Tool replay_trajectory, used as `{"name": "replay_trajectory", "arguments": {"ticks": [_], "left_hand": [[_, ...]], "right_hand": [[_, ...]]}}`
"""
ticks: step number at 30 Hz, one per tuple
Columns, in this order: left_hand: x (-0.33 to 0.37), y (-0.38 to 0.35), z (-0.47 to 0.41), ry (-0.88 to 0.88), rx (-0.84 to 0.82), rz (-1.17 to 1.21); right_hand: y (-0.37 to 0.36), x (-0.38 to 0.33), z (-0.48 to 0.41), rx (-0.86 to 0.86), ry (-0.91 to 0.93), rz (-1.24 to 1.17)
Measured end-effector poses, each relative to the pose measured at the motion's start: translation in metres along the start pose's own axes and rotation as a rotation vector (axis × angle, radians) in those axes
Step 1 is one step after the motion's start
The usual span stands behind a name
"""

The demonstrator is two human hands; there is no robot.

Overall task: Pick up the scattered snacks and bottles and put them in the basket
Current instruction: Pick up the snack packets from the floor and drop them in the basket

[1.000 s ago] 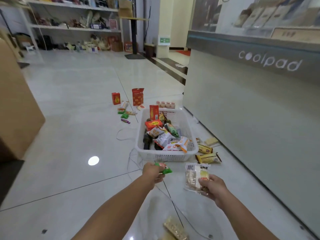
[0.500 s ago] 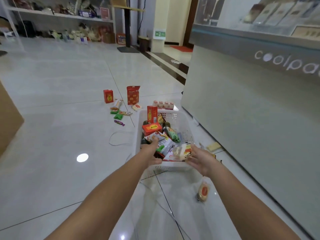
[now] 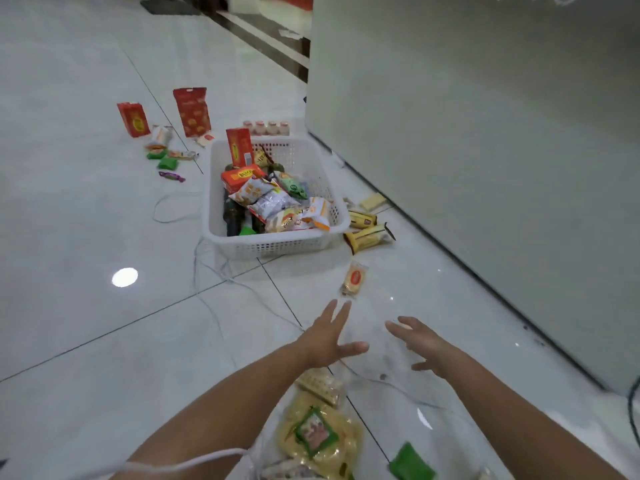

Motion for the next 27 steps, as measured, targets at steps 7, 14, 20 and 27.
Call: {"name": "replay_trajectory", "arguments": {"ticks": [7, 14, 20, 27], "left_hand": [[-0.017, -0.069, 0.023, -0.050, -0.288, -0.640], [-0.023, -0.062, 0.044, 0.069, -0.202, -0.721], [-0.038, -0.061, 0.060, 0.185, -0.081, -0.716], [-0.050, -0.057, 0.065, 0.337, 0.032, -0.609]], "right_hand": [[0.000, 0.116, 0.036, -0.103, 0.046, 0.422], [-0.040, 0.164, 0.052, 0.008, 0.168, 0.637], [-0.059, 0.167, 0.057, 0.091, 0.192, 0.687], [-0.053, 0.174, 0.056, 0.077, 0.150, 0.744]]}}
Point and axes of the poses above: each hand's wrist, its own z-axis away from the middle knuckle, its own y-axis out of the back of the hand, x = y × z, the point moved 2 cm from there along -z, towards the middle knuckle, and after that the axes turned 2 degrees about z, right-handed, at the moved point
